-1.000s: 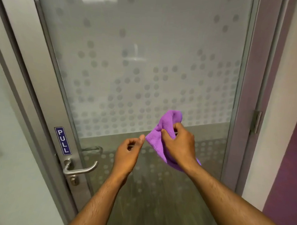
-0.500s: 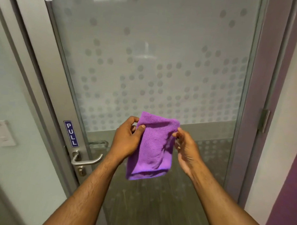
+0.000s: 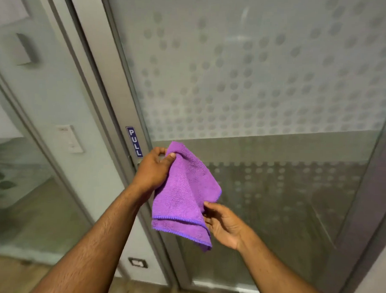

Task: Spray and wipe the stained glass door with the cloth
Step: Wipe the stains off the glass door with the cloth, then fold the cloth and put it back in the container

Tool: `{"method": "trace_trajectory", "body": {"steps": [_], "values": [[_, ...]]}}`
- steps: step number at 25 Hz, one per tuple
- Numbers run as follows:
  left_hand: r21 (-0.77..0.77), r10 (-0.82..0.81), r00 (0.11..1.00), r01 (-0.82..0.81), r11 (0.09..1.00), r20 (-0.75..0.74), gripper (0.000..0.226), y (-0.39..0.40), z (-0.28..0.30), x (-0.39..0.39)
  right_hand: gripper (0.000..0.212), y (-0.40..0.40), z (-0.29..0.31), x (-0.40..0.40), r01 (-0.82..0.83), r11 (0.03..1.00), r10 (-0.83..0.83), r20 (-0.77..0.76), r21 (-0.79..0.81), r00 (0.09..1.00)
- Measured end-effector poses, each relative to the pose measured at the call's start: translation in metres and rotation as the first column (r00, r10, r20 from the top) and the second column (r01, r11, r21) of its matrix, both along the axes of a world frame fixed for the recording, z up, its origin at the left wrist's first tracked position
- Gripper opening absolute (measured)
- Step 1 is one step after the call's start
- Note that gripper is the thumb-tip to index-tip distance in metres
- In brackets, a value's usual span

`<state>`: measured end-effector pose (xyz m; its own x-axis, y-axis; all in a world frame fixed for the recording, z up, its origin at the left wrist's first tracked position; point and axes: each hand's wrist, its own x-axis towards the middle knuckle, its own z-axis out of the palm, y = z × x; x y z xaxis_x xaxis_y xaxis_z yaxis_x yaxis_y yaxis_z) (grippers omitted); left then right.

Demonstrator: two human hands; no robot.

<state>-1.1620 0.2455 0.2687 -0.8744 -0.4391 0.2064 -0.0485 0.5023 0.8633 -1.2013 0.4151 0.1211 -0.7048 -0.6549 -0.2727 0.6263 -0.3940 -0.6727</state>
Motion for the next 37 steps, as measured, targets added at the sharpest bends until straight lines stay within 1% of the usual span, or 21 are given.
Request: {"method": "trace_trajectory", "body": {"steps": [2, 4, 7, 9, 10, 11, 13, 14, 16, 18, 20, 21, 24, 26, 27, 28, 29, 32, 34, 36, 37], "values": [[0.129, -0.015, 0.999, 0.011, 0.992, 0.033, 0.008, -0.012, -0.004, 0.018, 0.042, -0.028, -0.014, 0.016, -0.157, 0.983, 0.165, 0.091, -0.097, 0.982], [0.148, 0.005, 0.999, -0.01, 0.989, 0.038, 0.008, -0.03, -0.004, 0.04, 0.04, -0.061, -0.022, 0.043, -0.28, 0.947, 0.304, 0.156, -0.158, 0.94], [0.094, 0.177, 0.983, -0.181, 0.979, 0.047, 0.021, -0.073, 0.0, 0.085, 0.032, -0.099, -0.018, 0.073, -0.343, 0.932, 0.359, 0.158, -0.121, 0.92], [0.196, 0.29, 0.955, -0.297, 0.935, 0.066, 0.04, -0.11, -0.001, 0.131, 0.019, -0.118, -0.007, 0.089, -0.374, 0.927, 0.375, 0.12, -0.032, 0.919], [0.277, 0.323, 0.942, -0.335, 0.901, 0.089, 0.048, -0.126, -0.004, 0.157, 0.01, -0.128, -0.001, 0.095, -0.345, 0.937, 0.342, 0.069, 0.049, 0.937], [0.349, 0.348, 0.931, -0.364, 0.864, 0.11, 0.053, -0.14, -0.007, 0.186, 0.01, -0.138, 0.005, 0.102, -0.282, 0.948, 0.288, -0.017, 0.147, 0.958], [0.465, 0.399, 0.909, -0.407, 0.786, 0.121, 0.057, -0.162, -0.018, 0.25, 0.023, -0.16, 0.023, 0.128, -0.156, 0.95, 0.219, -0.221, 0.27, 0.95], [0.501, 0.417, 0.901, -0.415, 0.76, 0.114, 0.059, -0.17, -0.023, 0.281, 0.032, -0.168, 0.033, 0.143, -0.134, 0.953, 0.216, -0.302, 0.271, 0.929], [0.487, 0.417, 0.903, -0.41, 0.771, 0.101, 0.057, -0.181, -0.033, 0.348, 0.047, -0.185, 0.051, 0.179, -0.205, 0.951, 0.291, -0.439, 0.233, 0.85], [0.346, 0.419, 0.897, -0.44, 0.829, 0.138, 0.05, -0.189, -0.038, 0.418, 0.053, -0.202, 0.066, 0.223, -0.31, 0.903, 0.428, -0.581, 0.296, 0.692], [0.107, 0.488, 0.848, -0.515, 0.85, 0.205, 0.044, -0.195, -0.039, 0.481, 0.056, -0.224, 0.079, 0.267, -0.29, 0.846, 0.534, -0.714, 0.448, 0.453], [-0.014, 0.547, 0.807, -0.558, 0.829, 0.222, 0.042, -0.197, -0.039, 0.512, 0.057, -0.237, 0.084, 0.292, -0.253, 0.82, 0.572, -0.751, 0.513, 0.33], [-0.292, 0.729, 0.656, -0.67, 0.682, 0.196, 0.03, -0.199, -0.039, 0.6, 0.046, -0.283, 0.09, 0.368, -0.169, 0.773, 0.62, -0.785, 0.611, 0.0], [-0.371, 0.809, 0.554, -0.722, 0.584, 0.196, 0.016, -0.195, -0.04, 0.658, 0.026, -0.313, 0.088, 0.418, -0.106, 0.763, 0.608, -0.764, 0.638, -0.217], [-0.376, 0.837, 0.511, -0.749, 0.546, 0.198, 0.015, -0.193, -0.041, 0.686, 0.014, -0.327, 0.086, 0.441, -0.1, 0.755, 0.603, -0.746, 0.648, -0.284], [-0.364, 0.863, 0.467, -0.782, 0.506, 0.194, 0.018, -0.19, -0.042, 0.718, 0.006, -0.342, 0.085, 0.467, -0.135, 0.741, 0.597, -0.738, 0.658, -0.314], [-0.337, 0.878, 0.441, -0.811, 0.479, 0.187, 0.02, -0.188, -0.043, 0.747, 0.003, -0.354, 0.083, 0.49, -0.197, 0.725, 0.595, -0.744, 0.66, -0.305], [-0.173, 0.905, 0.398, -0.891, 0.42, 0.149, 0.02, -0.18, -0.051, 0.827, 0.013, -0.387, 0.08, 0.554, -0.441, 0.654, 0.622, -0.769, 0.614, -0.148], [0.021, 0.94, 0.323, -0.946, 0.323, 0.112, 0.021, -0.176, -0.06, 0.873, 0.017, -0.408, 0.076, 0.603, -0.552, 0.6, 0.64, -0.761, 0.579, -0.102], [0.213, 0.97, 0.229, -0.955, 0.208, 0.082, 0.024, -0.176, -0.074, 0.91, 0.017, -0.428, 0.068, 0.653, -0.619, 0.557, 0.646, -0.758, 0.553, -0.096], [0.274, 0.982, 0.173, -0.95, 0.147, 0.073, 0.025, -0.178, -0.082, 0.925, 0.016, -0.438, 0.063, 0.678, -0.64, 0.544, 0.645, -0.758, 0.543, -0.094]]}}
